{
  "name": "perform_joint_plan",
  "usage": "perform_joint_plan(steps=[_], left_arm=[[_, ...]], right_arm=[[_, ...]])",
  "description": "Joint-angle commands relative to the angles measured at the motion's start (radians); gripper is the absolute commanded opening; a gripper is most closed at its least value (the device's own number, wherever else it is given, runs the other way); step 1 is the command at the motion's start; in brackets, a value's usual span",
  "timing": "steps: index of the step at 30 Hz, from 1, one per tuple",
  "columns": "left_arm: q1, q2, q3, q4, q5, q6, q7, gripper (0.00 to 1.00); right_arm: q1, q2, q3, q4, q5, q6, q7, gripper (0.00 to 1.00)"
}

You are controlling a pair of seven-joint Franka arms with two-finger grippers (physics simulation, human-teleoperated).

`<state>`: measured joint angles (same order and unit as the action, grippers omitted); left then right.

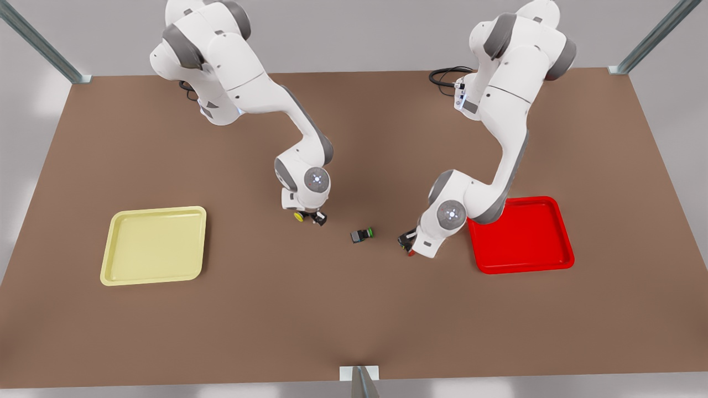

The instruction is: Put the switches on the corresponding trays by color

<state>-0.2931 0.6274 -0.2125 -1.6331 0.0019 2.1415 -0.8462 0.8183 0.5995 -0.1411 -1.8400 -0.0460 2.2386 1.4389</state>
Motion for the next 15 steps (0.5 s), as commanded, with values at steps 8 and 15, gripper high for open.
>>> perform_joint_plan(steps=[8, 15], left_arm=[[-0.029, 0.063, 0.021, 0.009, -0.037, 0.149, -0.062, 1.00], [-0.044, 0.043, 0.022, -0.036, -0.029, 0.112, -0.261, 1.00]], right_arm=[[0.010, 0.020, 0.003, 0.008, 0.006, 0.023, 0.054, 1.00], [0.044, 0.020, 0.003, 0.004, 0.003, 0.024, 0.066, 1.00]])
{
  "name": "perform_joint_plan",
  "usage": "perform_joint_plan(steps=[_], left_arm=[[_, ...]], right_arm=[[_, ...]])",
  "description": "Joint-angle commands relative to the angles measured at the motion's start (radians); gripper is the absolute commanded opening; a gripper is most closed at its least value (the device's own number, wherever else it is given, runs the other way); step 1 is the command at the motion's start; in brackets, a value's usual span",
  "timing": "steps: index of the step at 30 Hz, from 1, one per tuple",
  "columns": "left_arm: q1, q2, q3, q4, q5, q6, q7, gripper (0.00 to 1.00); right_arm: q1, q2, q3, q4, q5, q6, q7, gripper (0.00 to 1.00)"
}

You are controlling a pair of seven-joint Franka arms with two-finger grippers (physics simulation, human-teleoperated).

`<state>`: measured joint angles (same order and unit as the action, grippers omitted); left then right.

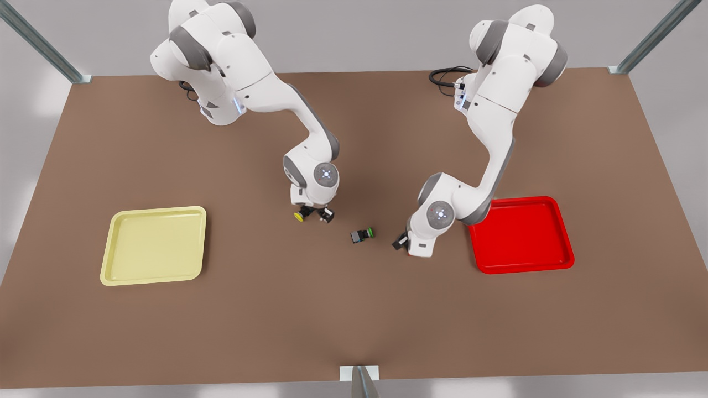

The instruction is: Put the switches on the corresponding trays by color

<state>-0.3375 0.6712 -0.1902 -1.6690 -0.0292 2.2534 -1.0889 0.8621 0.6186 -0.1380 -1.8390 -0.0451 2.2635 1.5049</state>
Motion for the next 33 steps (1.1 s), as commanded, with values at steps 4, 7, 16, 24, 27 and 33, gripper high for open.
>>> perform_joint_plan(steps=[4, 7, 16, 24, 27, 33], left_arm=[[0.005, 0.004, -0.002, -0.003, 0.026, 0.009, 0.073, 1.00], [0.011, -0.007, -0.002, -0.070, 0.026, 0.089, 0.093, 1.00], [-0.014, -0.024, 0.000, -0.115, 0.020, 0.153, 0.110, 1.00], [-0.015, -0.004, -0.002, -0.115, 0.022, 0.198, 0.109, 1.00], [-0.017, 0.005, -0.002, -0.115, 0.020, 0.216, 0.109, 1.00], [-0.021, 0.027, 0.002, -0.112, 0.026, 0.230, 0.112, 1.00]], right_arm=[[0.003, 0.001, 0.000, -0.003, -0.004, -0.001, -0.002, 1.00], [0.002, 0.007, 0.002, -0.002, -0.004, 0.001, 0.000, 1.00], [0.017, 0.015, 0.005, -0.002, -0.004, -0.004, 0.002, 1.00], [0.018, -0.005, 0.000, -0.014, -0.035, -0.004, 0.003, 1.00], [0.015, -0.007, 0.002, -0.028, -0.038, -0.001, 0.006, 1.00], [0.018, -0.002, 0.002, -0.029, -0.074, -0.007, 0.044, 1.00]])
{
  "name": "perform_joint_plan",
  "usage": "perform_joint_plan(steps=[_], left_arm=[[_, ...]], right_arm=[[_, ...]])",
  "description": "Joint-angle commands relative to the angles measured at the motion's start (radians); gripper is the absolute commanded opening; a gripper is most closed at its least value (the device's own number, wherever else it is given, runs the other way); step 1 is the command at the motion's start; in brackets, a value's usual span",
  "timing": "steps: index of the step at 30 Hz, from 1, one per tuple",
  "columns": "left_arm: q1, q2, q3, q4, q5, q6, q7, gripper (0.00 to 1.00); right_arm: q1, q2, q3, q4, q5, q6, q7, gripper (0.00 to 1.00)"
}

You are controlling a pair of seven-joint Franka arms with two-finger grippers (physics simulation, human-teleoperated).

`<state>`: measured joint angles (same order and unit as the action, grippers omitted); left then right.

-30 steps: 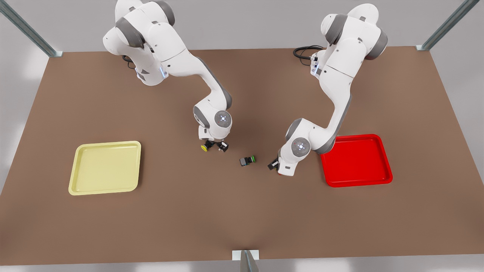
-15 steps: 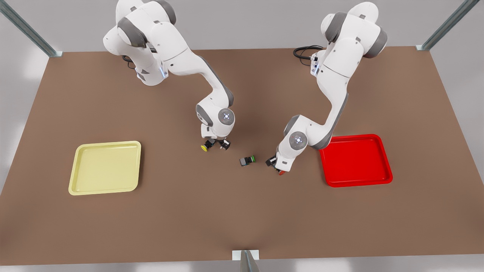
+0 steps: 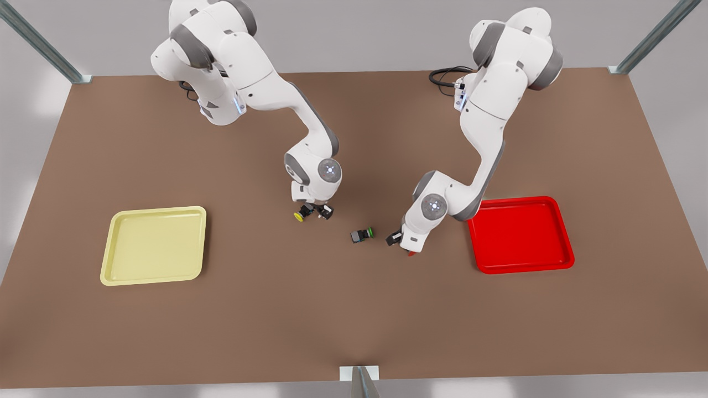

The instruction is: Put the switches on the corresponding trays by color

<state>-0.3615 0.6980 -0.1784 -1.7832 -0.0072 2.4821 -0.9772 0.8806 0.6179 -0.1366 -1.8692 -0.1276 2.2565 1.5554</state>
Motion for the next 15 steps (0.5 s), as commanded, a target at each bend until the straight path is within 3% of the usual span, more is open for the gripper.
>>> perform_joint_plan(steps=[1, 8, 9, 12, 15], left_arm=[[-0.005, 0.000, 0.002, -0.001, 0.009, -0.002, 0.000, 1.00], [-0.063, 0.000, 0.053, 0.004, 0.000, -0.006, -0.018, 1.00], [-0.063, 0.000, 0.053, 0.004, 0.000, -0.002, -0.018, 0.96], [-0.063, 0.001, 0.053, 0.005, 0.000, 0.000, -0.009, 0.73], [-0.062, 0.001, 0.053, 0.005, 0.000, 0.001, -0.003, 0.73]], right_arm=[[0.000, 0.000, 0.000, -0.001, -0.001, 0.000, 0.002, 1.00], [0.003, -0.004, -0.001, -0.008, -0.035, -0.011, 0.017, 1.00], [0.003, -0.004, 0.000, -0.008, -0.052, -0.012, 0.034, 1.00], [0.003, -0.003, 0.000, -0.008, -0.090, -0.014, 0.055, 1.00], [0.003, -0.001, 0.000, -0.008, -0.090, -0.011, 0.061, 1.00]])
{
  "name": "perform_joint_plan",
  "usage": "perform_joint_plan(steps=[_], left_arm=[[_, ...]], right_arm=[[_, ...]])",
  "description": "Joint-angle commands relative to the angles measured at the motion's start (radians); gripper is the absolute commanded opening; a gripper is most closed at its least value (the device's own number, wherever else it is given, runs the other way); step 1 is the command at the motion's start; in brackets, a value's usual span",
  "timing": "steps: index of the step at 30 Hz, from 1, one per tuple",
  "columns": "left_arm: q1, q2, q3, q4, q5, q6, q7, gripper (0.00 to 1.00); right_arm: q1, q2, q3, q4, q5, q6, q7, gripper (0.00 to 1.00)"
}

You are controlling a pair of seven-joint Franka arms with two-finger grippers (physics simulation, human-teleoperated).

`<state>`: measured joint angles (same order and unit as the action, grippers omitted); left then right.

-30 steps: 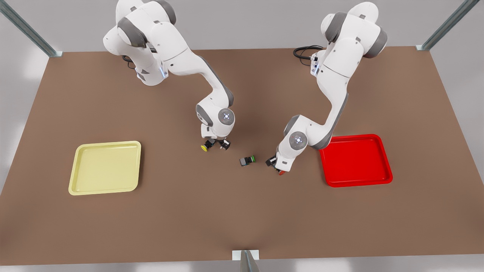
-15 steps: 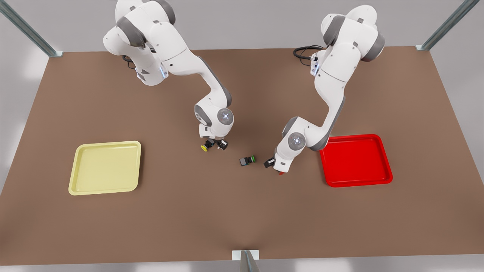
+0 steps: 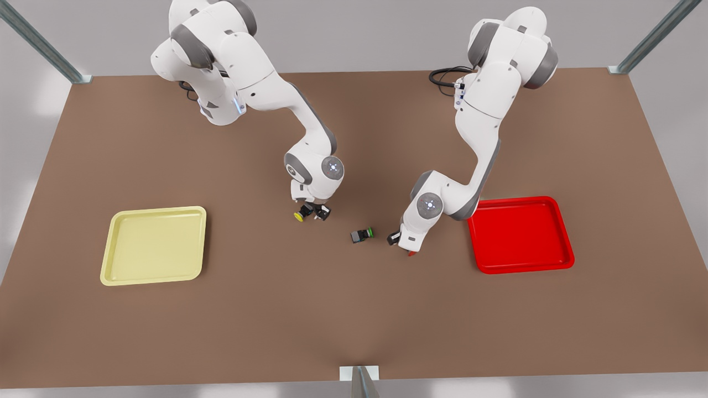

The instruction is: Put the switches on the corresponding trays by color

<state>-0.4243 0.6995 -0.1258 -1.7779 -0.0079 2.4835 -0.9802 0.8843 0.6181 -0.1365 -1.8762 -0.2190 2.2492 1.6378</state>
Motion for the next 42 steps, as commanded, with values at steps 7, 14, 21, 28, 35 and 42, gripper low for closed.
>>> perform_joint_plan(steps=[7, 14, 21, 28, 35, 42], left_arm=[[0.001, -0.003, 0.000, 0.000, 0.002, -0.002, 0.000, 0.69], [-0.001, -0.003, 0.000, 0.000, 0.002, -0.002, -0.002, 0.64], [0.002, -0.005, 0.000, 0.000, 0.002, -0.003, -0.002, 0.61], [0.001, -0.005, 0.000, 0.000, 0.002, -0.003, -0.005, 0.59], [0.002, -0.005, 0.000, 0.000, 0.002, -0.003, -0.005, 0.55], [0.004, -0.011, 0.000, -0.002, 0.002, -0.008, -0.005, 0.55]], right_arm=[[0.001, 0.006, 0.000, 0.000, -0.014, 0.007, 0.027, 1.00], [-0.001, 0.008, 0.002, 0.005, -0.020, 0.007, 0.027, 0.92], [-0.002, 0.008, 0.002, 0.012, -0.026, 0.012, 0.022, 0.87], [-0.002, 0.014, 0.002, 0.014, -0.036, 0.013, 0.016, 0.82], [-0.004, 0.020, 0.002, 0.017, -0.040, 0.015, 0.010, 0.74], [-0.004, 0.017, 0.002, 0.017, -0.040, 0.013, 0.010, 0.65]])
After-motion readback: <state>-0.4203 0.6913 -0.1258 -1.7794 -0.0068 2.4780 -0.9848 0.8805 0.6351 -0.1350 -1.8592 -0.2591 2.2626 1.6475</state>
